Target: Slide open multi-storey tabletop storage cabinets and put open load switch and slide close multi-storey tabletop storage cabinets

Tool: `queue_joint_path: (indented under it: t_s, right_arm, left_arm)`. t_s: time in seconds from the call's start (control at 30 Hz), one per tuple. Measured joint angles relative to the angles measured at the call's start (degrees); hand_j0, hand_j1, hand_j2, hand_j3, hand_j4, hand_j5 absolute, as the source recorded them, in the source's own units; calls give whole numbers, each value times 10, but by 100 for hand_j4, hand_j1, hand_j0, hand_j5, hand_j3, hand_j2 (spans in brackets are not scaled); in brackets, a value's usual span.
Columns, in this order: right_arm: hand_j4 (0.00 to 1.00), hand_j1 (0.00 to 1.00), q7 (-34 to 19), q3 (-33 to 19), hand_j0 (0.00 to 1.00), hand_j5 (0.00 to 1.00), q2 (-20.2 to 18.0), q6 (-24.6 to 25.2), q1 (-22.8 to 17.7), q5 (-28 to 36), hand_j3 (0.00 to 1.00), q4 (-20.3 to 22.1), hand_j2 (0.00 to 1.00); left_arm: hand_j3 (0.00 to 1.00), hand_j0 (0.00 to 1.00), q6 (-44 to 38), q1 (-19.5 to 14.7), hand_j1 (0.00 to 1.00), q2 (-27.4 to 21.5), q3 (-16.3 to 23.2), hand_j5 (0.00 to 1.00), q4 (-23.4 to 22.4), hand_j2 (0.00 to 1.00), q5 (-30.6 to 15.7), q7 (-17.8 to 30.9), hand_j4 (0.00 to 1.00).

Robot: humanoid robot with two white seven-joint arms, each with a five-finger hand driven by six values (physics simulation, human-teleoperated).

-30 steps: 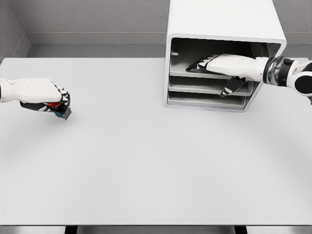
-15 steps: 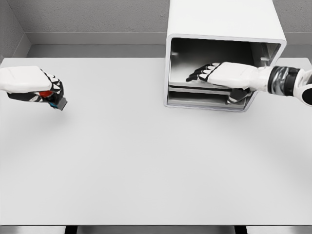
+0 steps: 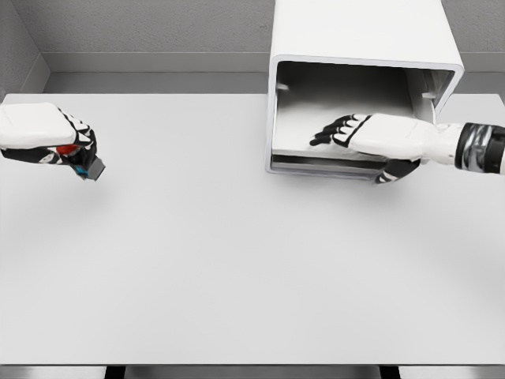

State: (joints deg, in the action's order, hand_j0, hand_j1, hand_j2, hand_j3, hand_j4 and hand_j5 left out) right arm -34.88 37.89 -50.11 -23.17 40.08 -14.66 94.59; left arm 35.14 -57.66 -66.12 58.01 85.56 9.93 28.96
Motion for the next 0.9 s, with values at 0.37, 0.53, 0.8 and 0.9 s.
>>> queue_joint_path:
  t_s: [0.37,0.53,0.8,0.9]
  right_arm:
    - [100,100,-1,-13,100,100,-14,-3,-16,-4,100,5,100]
    - [100,100,1,-15,100,100,-20,-2,-26,-6,100,11,100]
    - [100,100,1,-35,100,100,-43,-23,-58,-1,100,30,100]
    - [100,100,0,-48,100,100,-52,-30,-60,-3,100,34,100]
  left_arm:
    - [44,44,0,-33,44,6,1,44,0,44,-16,0,44]
    - [44,44,0,-38,44,33,3,44,7,44,-20,2,44]
    - [44,44,0,-47,44,53,3,44,29,44,-37,0,44]
    - [44,44,0,-55,44,51,3,44,30,44,-47,0,44]
